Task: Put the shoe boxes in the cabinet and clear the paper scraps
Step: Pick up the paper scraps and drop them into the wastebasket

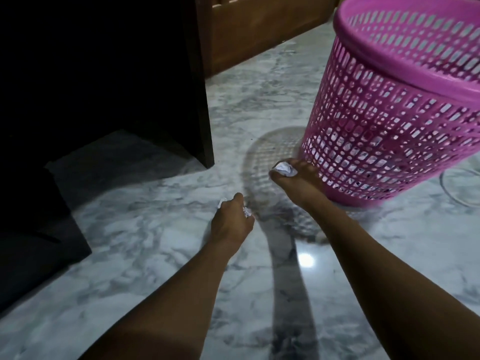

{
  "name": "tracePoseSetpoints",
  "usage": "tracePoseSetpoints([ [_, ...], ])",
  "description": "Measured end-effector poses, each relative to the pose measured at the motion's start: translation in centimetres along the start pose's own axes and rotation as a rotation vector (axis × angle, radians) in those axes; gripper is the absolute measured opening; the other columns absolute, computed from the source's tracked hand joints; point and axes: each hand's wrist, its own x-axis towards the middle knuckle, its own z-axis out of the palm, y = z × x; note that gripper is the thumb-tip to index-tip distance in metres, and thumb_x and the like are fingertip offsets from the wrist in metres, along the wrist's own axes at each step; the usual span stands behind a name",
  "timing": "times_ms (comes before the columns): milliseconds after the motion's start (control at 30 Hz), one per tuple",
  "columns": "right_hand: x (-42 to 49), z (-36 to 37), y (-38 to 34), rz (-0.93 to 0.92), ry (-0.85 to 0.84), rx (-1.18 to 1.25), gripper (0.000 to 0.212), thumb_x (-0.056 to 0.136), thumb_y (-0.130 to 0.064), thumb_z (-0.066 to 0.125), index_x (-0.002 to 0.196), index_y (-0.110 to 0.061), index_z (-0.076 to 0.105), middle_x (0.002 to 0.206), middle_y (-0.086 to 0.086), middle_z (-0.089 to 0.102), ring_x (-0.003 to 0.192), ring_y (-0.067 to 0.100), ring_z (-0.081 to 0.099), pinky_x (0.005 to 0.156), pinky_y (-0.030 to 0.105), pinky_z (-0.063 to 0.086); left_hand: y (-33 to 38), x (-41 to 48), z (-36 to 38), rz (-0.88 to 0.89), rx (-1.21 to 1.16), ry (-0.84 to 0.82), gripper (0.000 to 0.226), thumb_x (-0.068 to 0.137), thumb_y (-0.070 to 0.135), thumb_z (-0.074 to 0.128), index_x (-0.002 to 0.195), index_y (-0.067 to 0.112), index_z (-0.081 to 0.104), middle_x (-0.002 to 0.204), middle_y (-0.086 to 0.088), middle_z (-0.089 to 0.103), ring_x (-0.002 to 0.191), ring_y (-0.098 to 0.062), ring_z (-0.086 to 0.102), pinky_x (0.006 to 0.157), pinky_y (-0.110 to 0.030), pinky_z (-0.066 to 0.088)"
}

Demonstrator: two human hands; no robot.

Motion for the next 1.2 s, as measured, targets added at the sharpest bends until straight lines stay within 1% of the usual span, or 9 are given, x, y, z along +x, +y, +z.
tracePoseSetpoints([
  [100,-0.5,1.6,-0.5,-0.098,-0.078,0.083,0.024,0.079,-0.027,0.062,0.062,-0.011,0.055,0.061,0.006,0.057,0.057,0.016,0.051,0.059,0.035,0.044,-1.6,-1.5,-0.5,0.035,-0.111,0.102,0.02,0.078,0.017,0.054,0.071,0.021,0.036,0.077,-0.01,0.06,0.072,-0.034,0.061,0.059,-0.039,0.05],
  [300,-1.1,7.0,-4.0,-0.177,-0.345,0.029,0.005,0.075,-0.025,0.07,0.077,-0.026,0.074,0.08,-0.002,0.073,0.076,0.015,0.066,0.068,0.03,0.052,-5.8,-3.3,-3.6,-0.098,-0.243,0.297,0.026,0.071,0.024,0.063,0.067,0.019,0.037,0.057,-0.007,0.059,0.054,-0.03,0.06,0.049,-0.047,0.051],
  [400,-0.7,8.5,-5.2,-0.188,-0.416,-0.094,0.017,0.079,-0.025,0.07,0.095,-0.025,0.077,0.097,0.0,0.075,0.089,0.019,0.067,0.075,0.03,0.054,-6.5,-3.2,-4.9,-0.121,-0.275,0.329,0.026,0.072,0.023,0.063,0.068,0.017,0.039,0.055,-0.006,0.058,0.052,-0.028,0.061,0.046,-0.043,0.051],
  [533,0.0,9.4,-5.4,-0.17,-0.475,-0.233,0.019,0.08,-0.032,0.063,0.094,-0.026,0.076,0.094,0.0,0.075,0.089,0.021,0.067,0.074,0.03,0.055,-6.6,-3.1,-5.5,-0.126,-0.294,0.336,0.028,0.072,0.018,0.065,0.066,0.017,0.037,0.052,-0.001,0.058,0.053,-0.023,0.062,0.049,-0.036,0.049],
  [767,-2.1,9.6,-5.1,-0.189,-0.45,-0.229,0.024,0.078,-0.036,0.056,0.09,-0.03,0.076,0.091,-0.002,0.073,0.083,0.02,0.066,0.068,0.026,0.052,-7.0,-3.3,-5.6,-0.106,-0.263,0.316,0.03,0.076,0.017,0.065,0.066,0.02,0.037,0.052,0.0,0.056,0.05,-0.02,0.062,0.045,-0.039,0.051],
  [900,-2.8,10.1,-5.0,-0.143,-0.45,-0.201,0.047,0.066,-0.046,0.036,0.094,-0.032,0.072,0.095,-0.006,0.073,0.086,0.017,0.067,0.075,0.029,0.054,-6.6,-3.6,-5.9,-0.096,-0.27,0.297,0.031,0.076,0.017,0.066,0.066,0.018,0.037,0.052,-0.001,0.054,0.053,-0.024,0.062,0.046,-0.04,0.049],
  [1067,-4.2,9.0,-4.7,-0.06,-0.351,-0.091,0.018,0.074,-0.013,0.057,0.082,-0.017,0.073,0.085,0.005,0.073,0.082,0.024,0.067,0.071,0.028,0.052,-4.1,-3.3,-7.2,-0.035,-0.336,0.273,0.034,0.073,0.01,0.069,0.062,0.014,0.037,0.049,0.003,0.047,0.042,-0.009,0.041,0.041,-0.02,0.032],
  [1133,-4.1,7.0,-5.1,-0.005,-0.257,0.047,0.011,0.074,-0.013,0.064,0.068,-0.02,0.069,0.069,-0.002,0.069,0.071,0.016,0.063,0.062,0.019,0.048,-2.6,-2.9,-8.5,0.0,-0.389,0.276,0.031,0.073,0.006,0.068,0.063,0.01,0.04,0.049,0.001,0.049,0.038,-0.002,0.045,0.04,-0.015,0.031],
  [1200,-3.1,3.8,-6.5,0.032,-0.133,0.19,0.015,0.075,-0.014,0.069,0.061,-0.017,0.065,0.057,-0.006,0.06,0.058,0.008,0.053,0.052,0.016,0.04,-0.8,-2.2,-10.3,0.057,-0.405,0.358,0.029,0.073,0.01,0.07,0.065,0.008,0.042,0.053,-0.006,0.054,0.044,-0.009,0.048,0.043,-0.018,0.034],
])
